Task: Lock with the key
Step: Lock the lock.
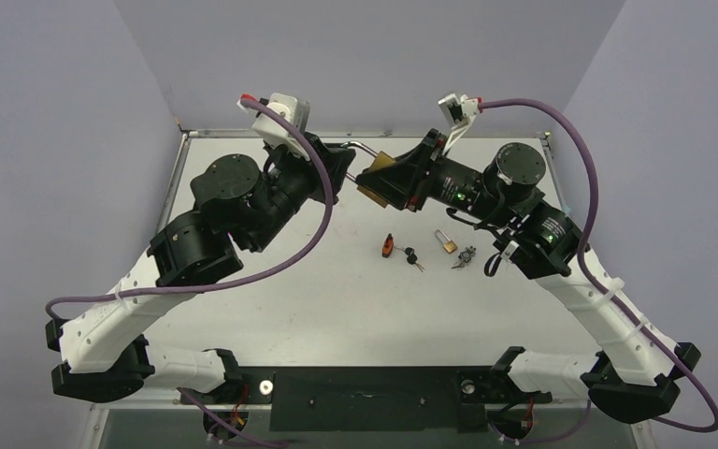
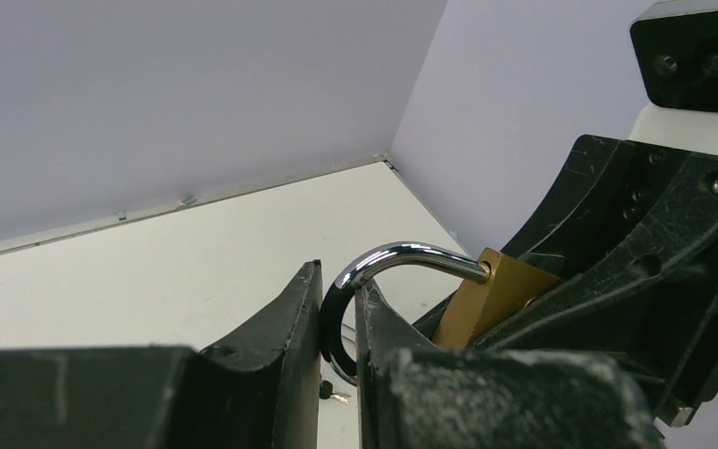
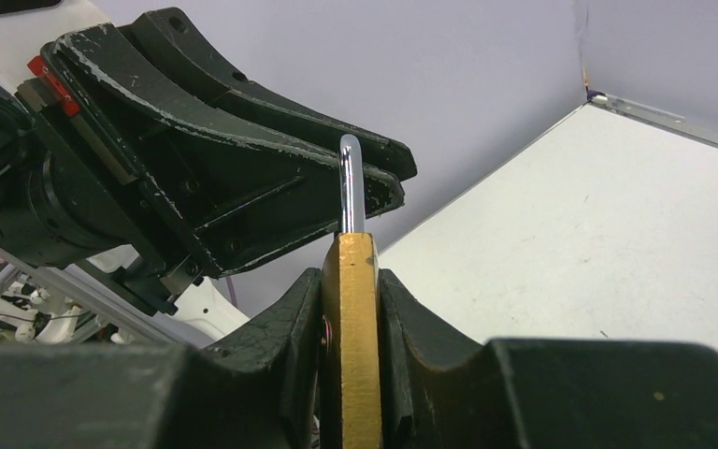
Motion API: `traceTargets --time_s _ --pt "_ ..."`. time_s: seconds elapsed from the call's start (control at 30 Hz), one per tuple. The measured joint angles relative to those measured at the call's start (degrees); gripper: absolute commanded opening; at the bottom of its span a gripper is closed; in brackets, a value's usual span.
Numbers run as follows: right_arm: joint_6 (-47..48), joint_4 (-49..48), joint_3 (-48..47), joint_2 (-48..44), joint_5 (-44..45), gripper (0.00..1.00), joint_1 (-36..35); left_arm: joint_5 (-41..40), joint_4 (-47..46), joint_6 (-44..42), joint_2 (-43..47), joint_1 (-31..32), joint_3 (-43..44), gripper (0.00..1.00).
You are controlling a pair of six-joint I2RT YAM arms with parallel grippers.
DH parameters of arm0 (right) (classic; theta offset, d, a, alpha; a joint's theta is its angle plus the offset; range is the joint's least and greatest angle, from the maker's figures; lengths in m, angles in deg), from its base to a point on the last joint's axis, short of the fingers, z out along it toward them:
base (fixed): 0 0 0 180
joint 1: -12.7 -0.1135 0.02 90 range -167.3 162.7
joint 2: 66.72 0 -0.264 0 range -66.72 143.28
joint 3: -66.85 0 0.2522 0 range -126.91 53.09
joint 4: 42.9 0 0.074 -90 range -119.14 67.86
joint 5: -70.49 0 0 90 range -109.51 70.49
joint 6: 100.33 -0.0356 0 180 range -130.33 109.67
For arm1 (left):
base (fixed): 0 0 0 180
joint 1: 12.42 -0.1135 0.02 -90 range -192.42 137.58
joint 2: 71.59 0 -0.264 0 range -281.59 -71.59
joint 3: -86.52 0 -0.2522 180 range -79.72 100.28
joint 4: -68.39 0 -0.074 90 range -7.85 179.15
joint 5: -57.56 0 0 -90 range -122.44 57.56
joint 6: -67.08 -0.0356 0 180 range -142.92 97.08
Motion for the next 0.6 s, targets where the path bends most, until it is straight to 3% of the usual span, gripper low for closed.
traceTargets --time_s 0.6 --pt "0.0 2.3 -8.7 3.6 -4.4 0.0 -0.1 -3.0 1.2 -4.7 -1.8 4.7 6.8 0.0"
